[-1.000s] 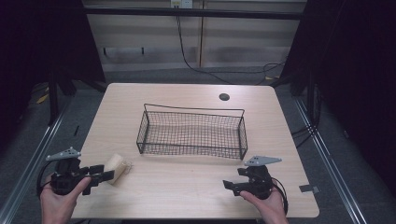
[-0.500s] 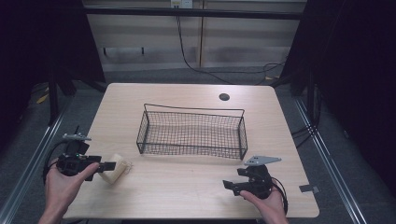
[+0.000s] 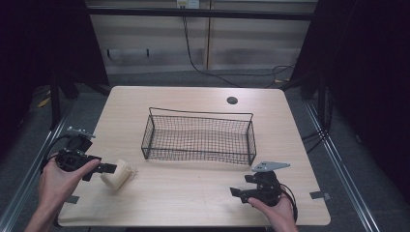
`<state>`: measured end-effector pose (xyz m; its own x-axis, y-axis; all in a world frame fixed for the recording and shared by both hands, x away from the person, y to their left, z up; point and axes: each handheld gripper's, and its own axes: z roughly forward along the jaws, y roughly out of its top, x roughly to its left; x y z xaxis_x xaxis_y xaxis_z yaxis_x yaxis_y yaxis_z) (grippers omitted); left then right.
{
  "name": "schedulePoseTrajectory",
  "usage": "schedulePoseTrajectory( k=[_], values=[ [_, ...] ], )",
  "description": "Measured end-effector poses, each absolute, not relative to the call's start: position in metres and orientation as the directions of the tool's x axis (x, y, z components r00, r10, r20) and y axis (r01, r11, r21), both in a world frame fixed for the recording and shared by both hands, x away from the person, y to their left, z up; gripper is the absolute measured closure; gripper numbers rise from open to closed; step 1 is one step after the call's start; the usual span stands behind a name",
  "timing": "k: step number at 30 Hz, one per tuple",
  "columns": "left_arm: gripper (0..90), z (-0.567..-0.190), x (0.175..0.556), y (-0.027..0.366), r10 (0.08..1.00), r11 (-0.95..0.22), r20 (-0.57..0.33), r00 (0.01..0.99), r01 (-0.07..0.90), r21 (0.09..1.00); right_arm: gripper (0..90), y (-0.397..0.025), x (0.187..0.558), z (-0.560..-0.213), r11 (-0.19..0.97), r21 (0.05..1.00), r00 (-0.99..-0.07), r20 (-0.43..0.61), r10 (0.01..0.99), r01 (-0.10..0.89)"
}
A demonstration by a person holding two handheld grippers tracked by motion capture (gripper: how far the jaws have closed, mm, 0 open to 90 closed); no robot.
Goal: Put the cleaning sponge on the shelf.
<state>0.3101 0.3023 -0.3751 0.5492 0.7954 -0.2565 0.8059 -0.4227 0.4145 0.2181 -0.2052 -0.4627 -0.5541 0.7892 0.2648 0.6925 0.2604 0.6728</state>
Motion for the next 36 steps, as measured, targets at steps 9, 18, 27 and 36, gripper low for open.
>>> schedulePoseTrajectory(
  k=[9, 18, 27, 36],
  values=[
    [20.4, -0.387, 0.326, 0.295, 0.793, -0.472, -0.287, 0.537, 0.84, 0.267, 22.3, -0.205, 0.218, -0.463, 0.261, 0.671, -0.556, 0.268, 0.787, 0.694],
    [19.5, -0.397, 0.336, 0.297, 0.793, -0.473, -0.31, 0.524, 0.851, 0.229, 22.3, -0.204, 0.218, -0.464, 0.264, 0.667, -0.556, 0.269, 0.786, 0.697],
    [20.3, -0.411, 0.346, 0.295, 0.797, -0.488, -0.302, 0.523, 0.852, 0.189, 22.2, -0.203, 0.218, -0.464, 0.272, 0.661, -0.561, 0.271, 0.782, 0.699],
    [18.7, -0.423, 0.349, 0.294, 0.805, -0.495, -0.283, 0.522, 0.853, 0.164, 22.2, -0.203, 0.218, -0.465, 0.273, 0.658, -0.559, 0.271, 0.784, 0.702]
  ],
)
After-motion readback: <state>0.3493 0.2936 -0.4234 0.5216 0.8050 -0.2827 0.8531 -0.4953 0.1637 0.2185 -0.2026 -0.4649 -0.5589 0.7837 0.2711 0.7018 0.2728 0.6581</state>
